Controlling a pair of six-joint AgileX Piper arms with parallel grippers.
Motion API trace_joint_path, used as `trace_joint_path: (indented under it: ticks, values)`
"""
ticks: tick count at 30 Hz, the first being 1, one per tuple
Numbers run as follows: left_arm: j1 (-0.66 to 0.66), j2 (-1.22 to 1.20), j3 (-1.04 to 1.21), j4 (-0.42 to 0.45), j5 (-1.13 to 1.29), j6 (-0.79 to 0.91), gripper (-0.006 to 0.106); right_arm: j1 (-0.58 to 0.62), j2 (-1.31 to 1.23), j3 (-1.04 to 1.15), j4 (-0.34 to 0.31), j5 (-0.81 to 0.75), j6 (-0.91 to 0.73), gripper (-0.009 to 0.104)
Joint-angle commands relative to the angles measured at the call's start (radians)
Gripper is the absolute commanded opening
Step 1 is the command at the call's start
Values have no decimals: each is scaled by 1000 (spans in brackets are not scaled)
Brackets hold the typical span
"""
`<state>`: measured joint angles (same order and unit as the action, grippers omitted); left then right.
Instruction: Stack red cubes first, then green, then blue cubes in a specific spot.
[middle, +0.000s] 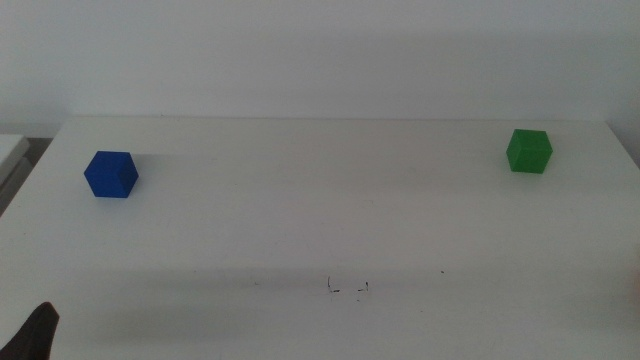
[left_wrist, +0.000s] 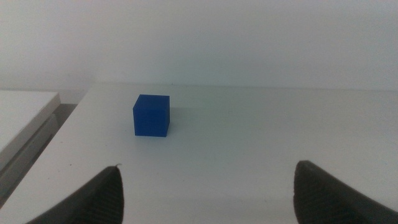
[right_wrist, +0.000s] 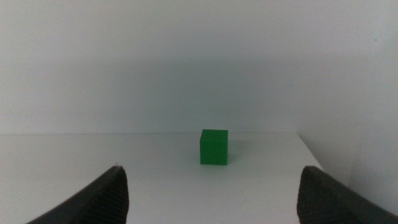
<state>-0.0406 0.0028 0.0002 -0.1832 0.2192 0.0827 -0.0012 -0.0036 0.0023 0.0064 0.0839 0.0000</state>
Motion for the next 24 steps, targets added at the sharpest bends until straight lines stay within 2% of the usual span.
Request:
trace_joint_path:
  ticks: [1, 4, 8, 11, 15, 17, 19, 24]
  values:
    - [1, -3, 0, 2, -17, -1, 94, -8, 4, -2, 5, 8, 8, 93]
    - [1, -3, 0, 2, -17, -1, 94, -8, 4, -4, 56, 52, 120, 93]
    - [1, -3, 0, 2, -17, -1, 94, -8, 160, -150, 56, 133, 150, 93]
    - [1, -3, 0, 2, -17, -1, 94, -8, 340, -356, 56, 338, 150, 93]
    - [1, -3, 0, 2, -17, -1, 94, -8, 585, -663, 49, 830, 148, 93]
    - [1, -3, 0, 2, -17, -1, 94, -8, 691, -782, 49, 987, 130, 93]
    - [1, -3, 0, 2, -17, -1, 94, -8, 776, -869, 49, 1080, 133, 93]
    - [1, -3, 0, 2, -17, -1, 94, -8, 896, -953, 60, 1137, 134, 93]
